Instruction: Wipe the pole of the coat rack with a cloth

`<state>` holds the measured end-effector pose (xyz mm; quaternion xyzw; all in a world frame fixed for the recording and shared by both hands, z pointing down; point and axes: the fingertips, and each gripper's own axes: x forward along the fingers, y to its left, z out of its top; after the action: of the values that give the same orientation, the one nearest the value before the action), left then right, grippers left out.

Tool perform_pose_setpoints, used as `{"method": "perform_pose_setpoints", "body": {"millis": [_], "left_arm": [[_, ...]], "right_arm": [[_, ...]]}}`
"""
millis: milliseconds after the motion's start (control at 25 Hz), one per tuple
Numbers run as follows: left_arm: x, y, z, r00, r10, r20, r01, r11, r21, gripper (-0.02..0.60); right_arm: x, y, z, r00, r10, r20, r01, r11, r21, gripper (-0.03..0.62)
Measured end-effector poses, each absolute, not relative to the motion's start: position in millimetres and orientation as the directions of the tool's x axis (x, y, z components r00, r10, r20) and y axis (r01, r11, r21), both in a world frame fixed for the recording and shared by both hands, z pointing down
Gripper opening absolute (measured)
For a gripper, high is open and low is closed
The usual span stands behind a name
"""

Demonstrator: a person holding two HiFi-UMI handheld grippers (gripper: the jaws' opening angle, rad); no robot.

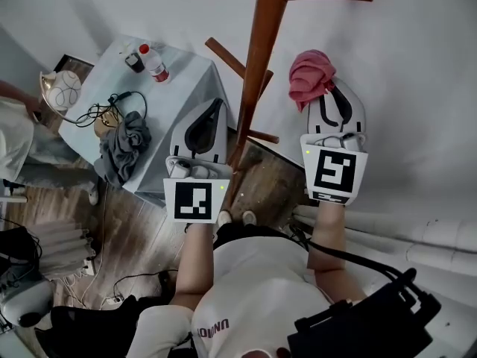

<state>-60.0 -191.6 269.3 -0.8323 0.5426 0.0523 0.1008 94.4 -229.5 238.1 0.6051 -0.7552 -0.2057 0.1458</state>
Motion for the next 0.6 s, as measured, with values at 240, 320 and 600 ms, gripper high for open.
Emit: {"method": "perform_pose_setpoints", "body": {"millis": [240, 320, 600], "left_arm": [[-58.6, -186.2, 266.0, 0.392, -0.893, -0.219, -0.920, -0.379, -0.101, 0.012], [-57.7, -184.0, 266.2, 0.392, -0.894, -0.218, -0.920, -0.379, -0.100, 0.012], [-56.1, -182.0, 258.5, 0.388, -0.890, -0.240, -0.922, -0.374, -0.103, 0.012]], "right_arm": [[91.5, -222.3, 237.8, -0.244, -0.969, -0.040, -0.856, 0.196, 0.478, 0.048], [91.7, -219.8, 238.2, -0.247, -0.968, -0.042, -0.856, 0.198, 0.478, 0.048], [90.0, -218.6, 233.2, -0.261, -0.963, -0.060, -0.856, 0.203, 0.475, 0.048]]}}
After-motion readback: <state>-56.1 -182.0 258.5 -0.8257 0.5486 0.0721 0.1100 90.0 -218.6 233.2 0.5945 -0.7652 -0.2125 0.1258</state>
